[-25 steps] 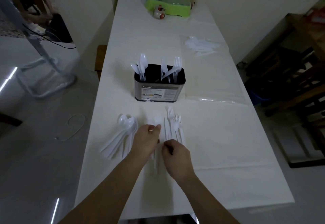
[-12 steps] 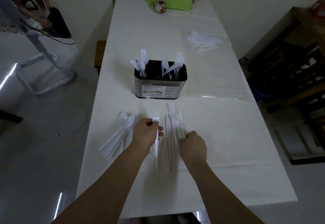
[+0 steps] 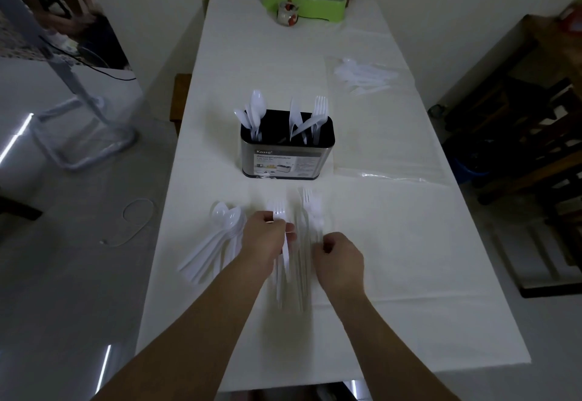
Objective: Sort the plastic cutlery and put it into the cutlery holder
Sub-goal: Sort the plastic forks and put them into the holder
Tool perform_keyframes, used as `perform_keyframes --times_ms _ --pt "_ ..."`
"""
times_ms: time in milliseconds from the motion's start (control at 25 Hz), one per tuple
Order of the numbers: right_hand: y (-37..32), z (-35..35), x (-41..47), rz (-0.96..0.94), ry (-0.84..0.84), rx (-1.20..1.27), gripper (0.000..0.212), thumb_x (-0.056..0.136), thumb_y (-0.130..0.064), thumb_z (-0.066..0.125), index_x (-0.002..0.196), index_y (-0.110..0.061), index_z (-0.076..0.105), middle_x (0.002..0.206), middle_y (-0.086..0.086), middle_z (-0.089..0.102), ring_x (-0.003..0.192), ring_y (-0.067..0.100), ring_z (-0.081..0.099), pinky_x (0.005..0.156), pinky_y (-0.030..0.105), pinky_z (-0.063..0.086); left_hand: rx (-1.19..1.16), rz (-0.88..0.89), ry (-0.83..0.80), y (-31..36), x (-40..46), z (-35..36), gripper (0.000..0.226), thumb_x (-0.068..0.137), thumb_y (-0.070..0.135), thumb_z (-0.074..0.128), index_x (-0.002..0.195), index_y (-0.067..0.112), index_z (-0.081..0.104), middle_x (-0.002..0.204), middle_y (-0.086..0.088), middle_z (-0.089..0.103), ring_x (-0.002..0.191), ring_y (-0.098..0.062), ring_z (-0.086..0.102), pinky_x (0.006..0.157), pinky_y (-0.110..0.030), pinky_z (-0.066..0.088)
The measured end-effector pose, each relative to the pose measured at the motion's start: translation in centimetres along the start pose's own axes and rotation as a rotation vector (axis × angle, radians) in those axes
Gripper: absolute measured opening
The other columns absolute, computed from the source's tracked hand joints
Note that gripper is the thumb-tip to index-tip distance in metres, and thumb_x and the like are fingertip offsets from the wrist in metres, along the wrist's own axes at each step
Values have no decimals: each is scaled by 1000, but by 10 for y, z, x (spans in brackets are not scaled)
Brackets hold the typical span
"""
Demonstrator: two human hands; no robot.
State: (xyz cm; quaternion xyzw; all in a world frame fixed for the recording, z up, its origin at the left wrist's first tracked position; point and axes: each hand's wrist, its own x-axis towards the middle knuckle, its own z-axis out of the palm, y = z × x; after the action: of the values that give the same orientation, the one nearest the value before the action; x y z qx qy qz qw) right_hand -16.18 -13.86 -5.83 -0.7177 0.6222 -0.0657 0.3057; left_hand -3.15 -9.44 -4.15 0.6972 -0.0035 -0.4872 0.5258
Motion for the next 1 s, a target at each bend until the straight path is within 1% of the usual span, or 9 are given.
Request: perform_keyframes --times_ms 80,200,320,400,440,560,680,840,1000 --pt "-10 5 -9 -139 -20 21 9 90 -24 57 83 -21 59 71 -8 57 62 7 49 53 16 33 -2 -2 23 4 -2 5 22 88 0 46 94 11 65 84 -9 74 74 -25 73 86 -52 57" --pt "-14 18 -12 -243 -32 -8 18 94 -30 54 84 -20 65 69 -10 56 61 9 51 57 19 35 -56 -35 32 10 -6 8 27 87 0 46 71 14 63 79 -14 73 71 -30 69 77 -45 57" --pt "-15 22 -10 -277 -43 7 21 95 -36 54 88 -21 67 70 -11 58 62 8 52 61 21 39 -33 -3 35 8 -5 7 24 88 9 52 69 13 66 72 -9 72 69 -28 70 77 -43 57" --pt "-14 20 -10 -332 -56 2 21 95 -37 53 93 -22 68 77 -7 63 67 10 56 64 24 44 19 36 62 4 -1 2 18 84 9 55 76 13 70 77 -9 75 76 -31 73 81 -48 60" --pt "-11 18 -8 -321 -31 -10 21 97 -35 52 95 -21 68 81 -3 65 70 13 59 65 27 46 3 36 63 4 0 0 17 86 7 55 83 10 71 84 -12 76 80 -32 74 80 -49 61" --pt "7 11 3 -121 79 -156 18 97 -22 51 105 -13 64 95 4 64 82 21 62 71 29 48 -68 7 52 4 1 -9 18 93 2 51 102 4 66 93 -15 74 79 -26 74 69 -35 60" --pt "18 11 6 -13 -5 -286 17 97 -22 51 104 -13 62 94 2 63 77 16 57 69 24 47 -77 -12 24 2 0 -12 18 95 3 52 107 6 64 96 -14 73 80 -23 73 74 -35 59" --pt "18 9 9 86 -53 -199 11 89 -20 56 93 -12 63 82 0 64 70 15 61 58 21 44 -70 -24 0 1 -2 -11 18 96 3 49 108 6 62 99 -15 72 82 -24 72 80 -38 59" --pt "21 6 5 153 -38 -94 5 89 -14 54 93 -12 57 83 1 61 67 12 55 56 21 40 -70 -23 -11 -1 -1 -11 18 96 3 49 108 6 62 100 -15 72 84 -24 73 83 -40 59"
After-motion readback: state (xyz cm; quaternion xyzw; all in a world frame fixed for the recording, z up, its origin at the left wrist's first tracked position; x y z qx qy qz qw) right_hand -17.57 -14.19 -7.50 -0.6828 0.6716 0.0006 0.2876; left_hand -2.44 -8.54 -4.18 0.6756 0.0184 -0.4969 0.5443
